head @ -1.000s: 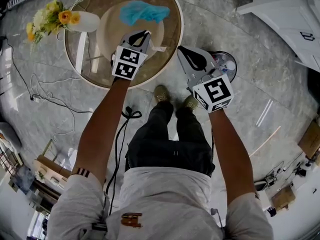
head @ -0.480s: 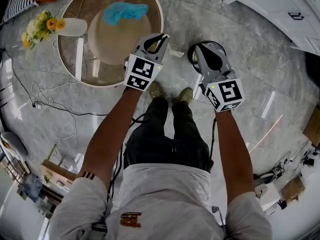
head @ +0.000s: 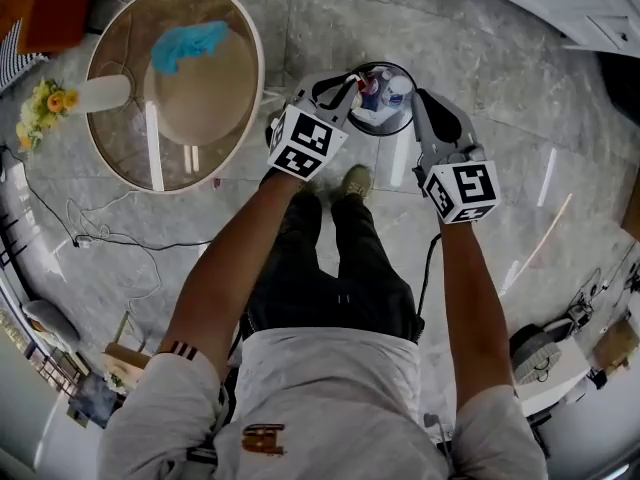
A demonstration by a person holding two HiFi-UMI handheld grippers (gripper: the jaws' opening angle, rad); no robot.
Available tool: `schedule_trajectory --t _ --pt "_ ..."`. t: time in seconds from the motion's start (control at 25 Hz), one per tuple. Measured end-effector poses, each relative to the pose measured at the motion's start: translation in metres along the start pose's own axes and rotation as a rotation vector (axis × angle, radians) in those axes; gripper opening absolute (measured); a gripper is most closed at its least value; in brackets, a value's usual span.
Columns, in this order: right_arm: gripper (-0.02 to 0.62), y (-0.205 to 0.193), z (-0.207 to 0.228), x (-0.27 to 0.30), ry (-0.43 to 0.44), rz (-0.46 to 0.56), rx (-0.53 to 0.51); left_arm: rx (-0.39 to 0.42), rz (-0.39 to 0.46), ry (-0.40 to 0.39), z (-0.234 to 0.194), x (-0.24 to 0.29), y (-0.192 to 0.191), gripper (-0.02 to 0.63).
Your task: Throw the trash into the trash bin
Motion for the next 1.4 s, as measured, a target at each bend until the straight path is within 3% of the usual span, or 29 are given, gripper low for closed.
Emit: schedule_trajectory --t 0.36,0.56,0.72,0.88,1.16,1.4 --pt "0.002 -0.019 0.031 -0.024 0.023 -0.010 0.006 0.132 -0.083 -0.088 0.060 0.058 -0.009 0.029" --pt "0.002 -0.024 0.040 -0.031 0.043 -0.015 -0.001 0.102 -0.116 -0.069 0.067 0.072 -0.012 0.043" --pt "0.002 -0.024 0.042 -0.030 0.053 -0.012 -0.003 0.077 -0.129 -0.083 0.070 0.074 -0.014 0.137" --pt "0.002 -0.022 0.041 -0.027 0.065 -0.010 -0.010 0.057 -0.121 -0.104 0.073 0.070 -0.016 0.174" --pt "0.002 -0.013 0.022 -0.008 0.115 -0.014 -0.027 0.007 -0.055 -0.017 0.045 0.041 -0.005 0.216" --pt "0.002 0.006 -0.025 0.040 0.212 0.000 -0.059 -0.026 0.017 0.124 -0.024 -0.008 -0.003 0.216"
Point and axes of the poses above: the fingertips, and each gripper's own axes: x forward along the fingers, z to its right, y out of its top, the point moved 6 cm from there along -x, backward along the fingers, and after that the axes turned 9 degrees about y, right-handed, at the moved point
